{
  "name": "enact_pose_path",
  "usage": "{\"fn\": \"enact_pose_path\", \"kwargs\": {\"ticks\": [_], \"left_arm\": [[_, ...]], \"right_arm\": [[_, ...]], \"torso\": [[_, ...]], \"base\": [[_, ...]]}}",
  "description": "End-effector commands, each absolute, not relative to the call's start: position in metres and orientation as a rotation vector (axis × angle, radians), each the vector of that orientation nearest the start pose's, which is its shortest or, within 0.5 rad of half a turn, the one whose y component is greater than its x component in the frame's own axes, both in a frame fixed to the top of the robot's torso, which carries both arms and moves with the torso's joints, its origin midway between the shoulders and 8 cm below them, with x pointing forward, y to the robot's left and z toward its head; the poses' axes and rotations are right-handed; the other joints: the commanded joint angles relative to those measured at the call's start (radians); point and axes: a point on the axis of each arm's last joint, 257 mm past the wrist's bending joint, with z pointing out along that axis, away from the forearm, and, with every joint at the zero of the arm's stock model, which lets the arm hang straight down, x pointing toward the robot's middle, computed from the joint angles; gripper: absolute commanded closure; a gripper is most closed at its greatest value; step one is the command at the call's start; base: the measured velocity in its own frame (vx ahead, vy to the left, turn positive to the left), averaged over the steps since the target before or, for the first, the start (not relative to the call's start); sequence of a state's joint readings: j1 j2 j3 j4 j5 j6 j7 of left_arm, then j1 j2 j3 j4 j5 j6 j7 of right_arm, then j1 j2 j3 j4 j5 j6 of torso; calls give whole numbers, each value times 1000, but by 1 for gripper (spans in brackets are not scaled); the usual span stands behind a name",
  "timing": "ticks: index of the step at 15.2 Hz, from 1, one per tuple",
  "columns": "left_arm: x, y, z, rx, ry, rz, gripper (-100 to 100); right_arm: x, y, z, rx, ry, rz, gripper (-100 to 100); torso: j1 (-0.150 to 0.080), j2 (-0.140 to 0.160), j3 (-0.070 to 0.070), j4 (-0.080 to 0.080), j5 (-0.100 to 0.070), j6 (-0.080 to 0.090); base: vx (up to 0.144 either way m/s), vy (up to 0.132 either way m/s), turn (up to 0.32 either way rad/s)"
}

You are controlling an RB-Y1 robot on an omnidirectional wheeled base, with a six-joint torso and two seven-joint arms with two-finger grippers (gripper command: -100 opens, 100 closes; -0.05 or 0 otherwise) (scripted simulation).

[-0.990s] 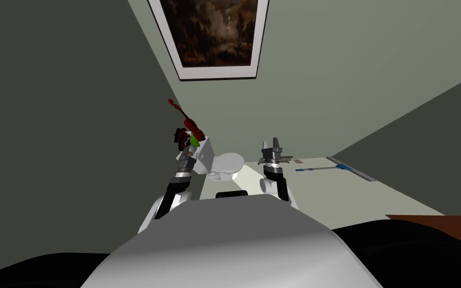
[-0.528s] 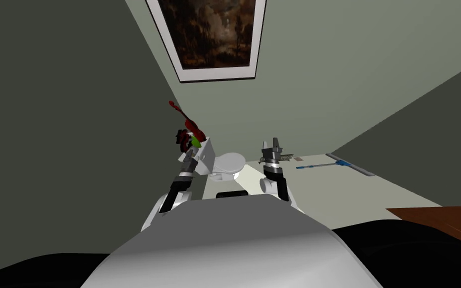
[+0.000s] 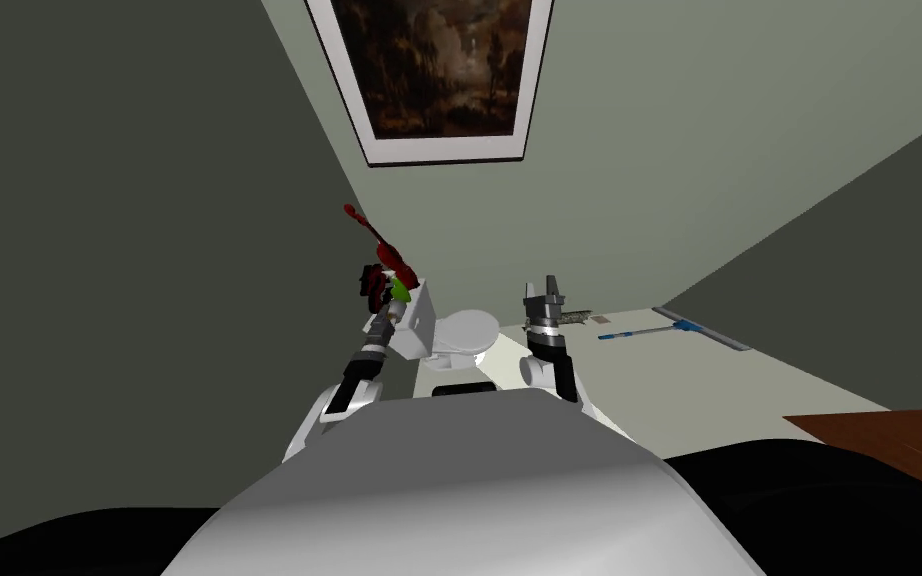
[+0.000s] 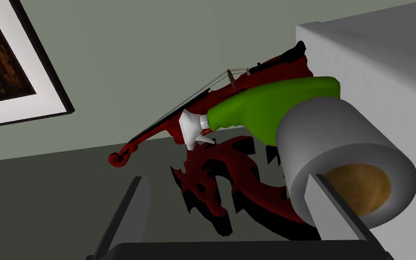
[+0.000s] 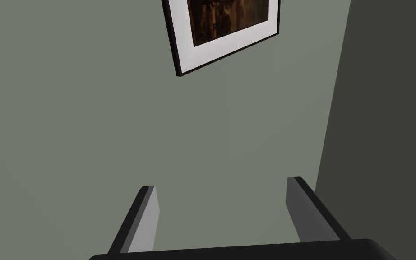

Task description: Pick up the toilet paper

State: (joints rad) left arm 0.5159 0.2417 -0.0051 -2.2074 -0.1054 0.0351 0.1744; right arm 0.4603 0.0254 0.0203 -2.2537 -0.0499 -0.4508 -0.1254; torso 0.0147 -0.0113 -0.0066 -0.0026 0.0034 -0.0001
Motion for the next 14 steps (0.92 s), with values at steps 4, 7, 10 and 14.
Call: {"fn": "enact_pose_path", "kwargs": {"ticks": [4,7,10,14], "left_arm": [[409,310,-173,-1067,1266,-992,-100],[406,309,-156,-1046,1246,-1006,-100],[407,309,-160,-1050,1249,-1006,100],[407,310,-161,-1049,1251,-1003,100]], "right_arm": [[360,-278,16,790,547,1476,0],[360,-278,16,790,547,1476,0],[360,-278,16,790,547,1476,0],[360,-278,16,790,547,1476,0]], "torso": [[-4,2,1,1,-1,0],[-10,5,3,1,-2,0],[-14,7,4,2,-3,0],[-15,10,6,3,-3,0]], "base": [[96,121,-63],[73,27,-19],[29,-1,1],[3,1,0]]}}
